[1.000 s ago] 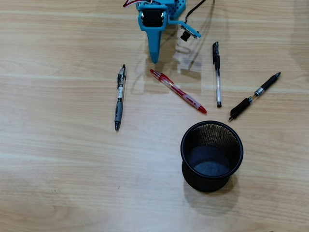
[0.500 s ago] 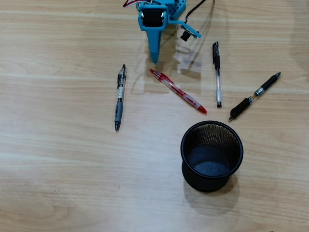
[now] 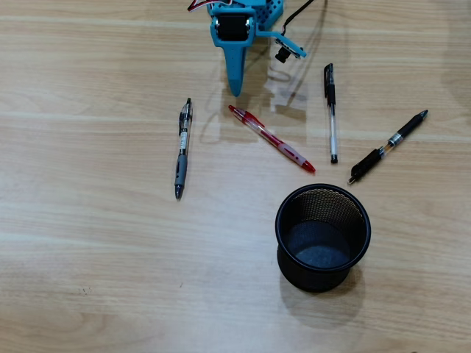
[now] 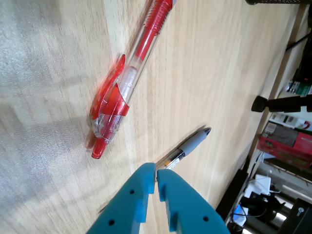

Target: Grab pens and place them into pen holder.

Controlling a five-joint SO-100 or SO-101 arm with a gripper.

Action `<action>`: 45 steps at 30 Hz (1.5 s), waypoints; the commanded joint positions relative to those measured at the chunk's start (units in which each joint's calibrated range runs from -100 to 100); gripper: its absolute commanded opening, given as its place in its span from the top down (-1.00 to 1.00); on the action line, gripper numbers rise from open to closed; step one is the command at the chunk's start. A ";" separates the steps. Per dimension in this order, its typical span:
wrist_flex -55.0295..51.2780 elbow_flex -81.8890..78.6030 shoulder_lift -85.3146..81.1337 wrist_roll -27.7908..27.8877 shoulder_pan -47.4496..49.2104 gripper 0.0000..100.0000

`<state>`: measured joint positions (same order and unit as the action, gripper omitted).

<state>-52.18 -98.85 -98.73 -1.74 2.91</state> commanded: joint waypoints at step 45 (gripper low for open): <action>-0.90 27.62 18.77 -5.01 -11.64 0.96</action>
<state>-52.96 -83.32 -89.72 -4.34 -9.19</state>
